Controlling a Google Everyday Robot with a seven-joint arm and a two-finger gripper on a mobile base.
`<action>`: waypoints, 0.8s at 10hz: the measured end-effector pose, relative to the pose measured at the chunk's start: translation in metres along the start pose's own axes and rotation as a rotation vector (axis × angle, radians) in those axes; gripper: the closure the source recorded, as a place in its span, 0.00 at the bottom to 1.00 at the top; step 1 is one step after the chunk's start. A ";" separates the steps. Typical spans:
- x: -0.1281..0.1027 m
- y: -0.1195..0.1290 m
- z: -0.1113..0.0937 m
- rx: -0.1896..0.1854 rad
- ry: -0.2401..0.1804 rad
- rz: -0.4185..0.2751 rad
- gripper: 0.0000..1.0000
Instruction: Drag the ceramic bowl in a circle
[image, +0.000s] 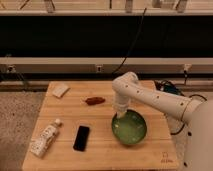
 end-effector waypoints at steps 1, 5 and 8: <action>0.002 0.007 0.000 -0.002 -0.002 0.002 0.99; 0.025 0.032 -0.004 0.009 -0.012 0.040 0.99; 0.047 0.036 -0.007 0.005 -0.015 0.045 0.99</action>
